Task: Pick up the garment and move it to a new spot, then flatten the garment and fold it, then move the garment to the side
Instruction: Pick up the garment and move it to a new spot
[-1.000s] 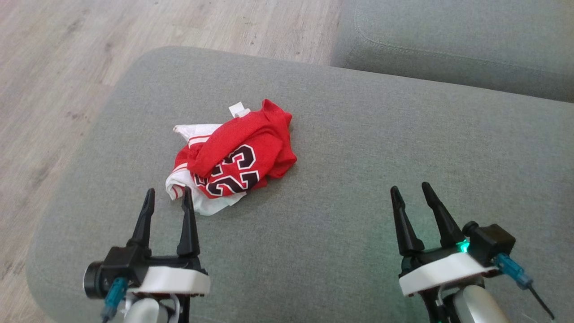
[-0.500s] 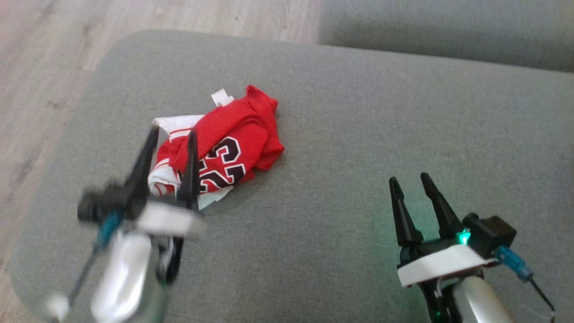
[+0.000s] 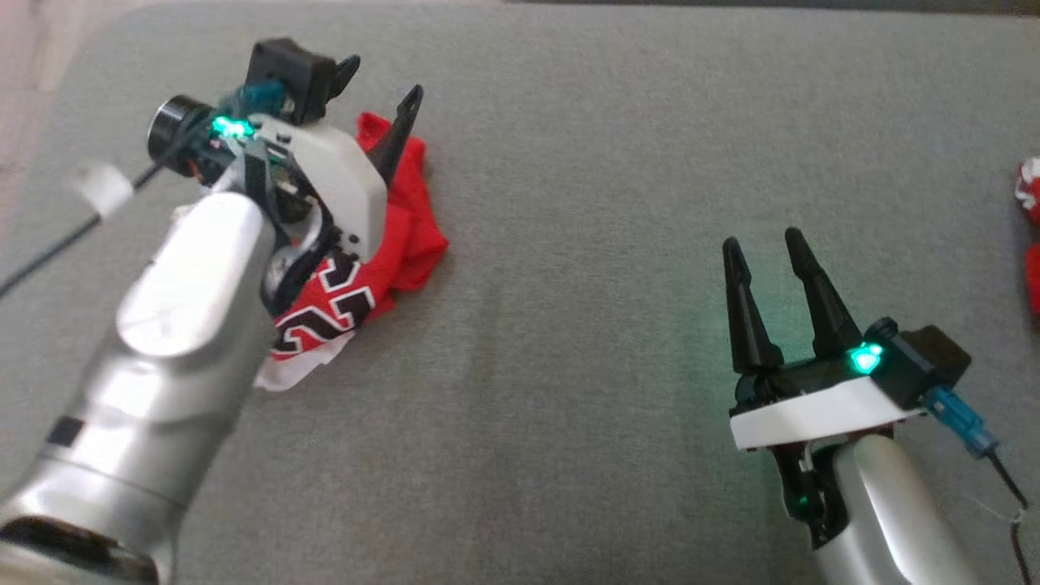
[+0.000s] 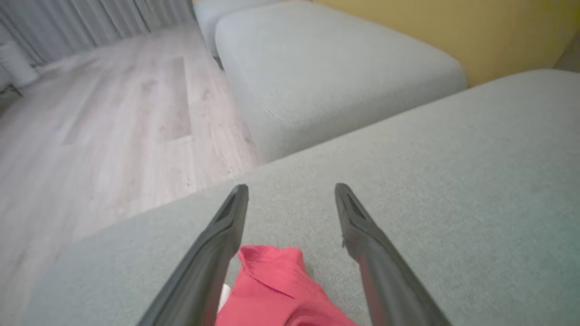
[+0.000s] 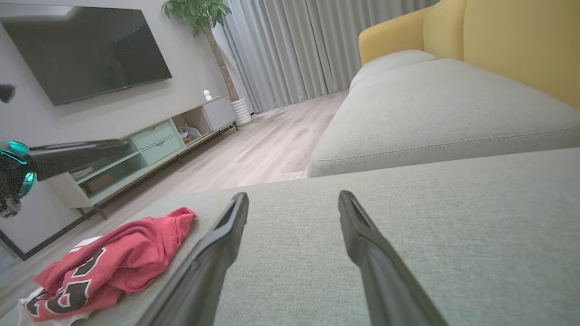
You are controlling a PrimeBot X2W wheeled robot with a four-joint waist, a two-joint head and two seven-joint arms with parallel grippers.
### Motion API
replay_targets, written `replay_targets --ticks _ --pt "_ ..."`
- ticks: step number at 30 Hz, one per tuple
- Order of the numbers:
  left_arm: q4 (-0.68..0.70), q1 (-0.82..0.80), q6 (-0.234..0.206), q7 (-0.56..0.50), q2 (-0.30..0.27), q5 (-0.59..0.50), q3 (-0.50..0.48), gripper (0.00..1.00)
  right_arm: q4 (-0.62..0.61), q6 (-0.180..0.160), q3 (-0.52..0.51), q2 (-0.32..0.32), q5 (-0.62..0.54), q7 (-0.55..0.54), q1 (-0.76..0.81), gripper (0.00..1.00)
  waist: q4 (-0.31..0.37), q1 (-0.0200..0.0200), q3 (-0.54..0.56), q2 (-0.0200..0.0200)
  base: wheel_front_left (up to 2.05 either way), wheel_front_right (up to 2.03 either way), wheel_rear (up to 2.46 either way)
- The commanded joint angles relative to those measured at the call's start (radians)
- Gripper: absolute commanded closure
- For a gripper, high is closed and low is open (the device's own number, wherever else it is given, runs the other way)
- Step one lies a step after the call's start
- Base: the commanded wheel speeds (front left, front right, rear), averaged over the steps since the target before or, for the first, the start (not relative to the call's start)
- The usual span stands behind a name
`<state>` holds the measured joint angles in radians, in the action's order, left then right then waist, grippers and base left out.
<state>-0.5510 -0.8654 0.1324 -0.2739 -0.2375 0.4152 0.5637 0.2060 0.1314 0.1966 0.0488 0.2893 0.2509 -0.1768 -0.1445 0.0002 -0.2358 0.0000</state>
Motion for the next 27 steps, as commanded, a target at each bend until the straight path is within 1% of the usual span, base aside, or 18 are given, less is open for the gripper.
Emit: replay_targets --ticks 1,4,7,11,14,23,24,25,26,27 --pt "0.013 -0.070 -0.002 -0.036 -0.062 0.038 -0.001 0.00 -0.040 -0.001 0.024 0.001 -0.001 0.011 -0.035 0.00 0.030 -0.0002 -0.027 0.0000 0.00 0.00 0.00" --pt "-0.011 -0.116 -0.002 -0.115 -0.108 0.125 0.083 0.00 -0.046 -0.001 0.029 0.001 0.003 0.011 -0.047 0.00 0.055 -0.0002 -0.046 0.0000 0.00 0.00 0.00" --pt "-0.038 -0.148 -0.002 -0.163 -0.143 0.196 0.141 0.00 -0.048 -0.001 0.032 0.001 0.007 0.011 -0.056 0.00 0.079 -0.0002 -0.061 0.0000 0.00 0.00 0.00" --pt "-0.104 -0.184 -0.002 -0.219 -0.179 0.221 0.195 0.00 -0.052 -0.001 0.032 0.001 0.013 0.011 -0.064 0.00 0.105 -0.0002 -0.075 0.0000 0.00 0.00 0.00" --pt "-0.156 -0.194 -0.002 -0.260 -0.186 0.230 0.227 0.00 -0.053 -0.001 0.031 0.001 0.014 0.011 -0.066 0.00 0.119 -0.0002 -0.080 0.0000 0.00 0.00 0.00" --pt "-0.253 -0.180 -0.002 -0.381 -0.170 0.331 0.260 0.00 -0.056 -0.001 0.033 0.001 0.014 0.011 -0.075 0.00 0.141 -0.0002 -0.090 0.0000 0.00 0.00 0.00" --pt "-0.259 -0.179 -0.002 -0.391 -0.170 0.341 0.263 0.15 -0.058 -0.001 0.032 0.001 0.014 0.011 -0.076 0.00 0.144 -0.0002 -0.091 0.0000 0.00 0.00 0.00" --pt "-0.261 -0.180 -0.002 -0.396 -0.171 0.348 0.266 0.70 -0.059 -0.001 0.031 0.001 0.015 0.011 -0.077 0.00 0.145 -0.0002 -0.091 0.0000 0.00 0.00 0.00" --pt "-0.258 -0.182 -0.002 -0.393 -0.172 0.356 0.268 1.00 -0.060 -0.001 0.030 0.001 0.015 0.011 -0.077 0.00 0.147 -0.0002 -0.092 0.0000 0.00 0.00 0.00" --pt "-0.253 -0.186 -0.002 -0.380 -0.173 0.360 0.269 1.00 -0.060 -0.001 0.030 0.001 0.016 0.011 -0.077 0.00 0.148 -0.0002 -0.093 0.0000 0.00 0.00 0.00"
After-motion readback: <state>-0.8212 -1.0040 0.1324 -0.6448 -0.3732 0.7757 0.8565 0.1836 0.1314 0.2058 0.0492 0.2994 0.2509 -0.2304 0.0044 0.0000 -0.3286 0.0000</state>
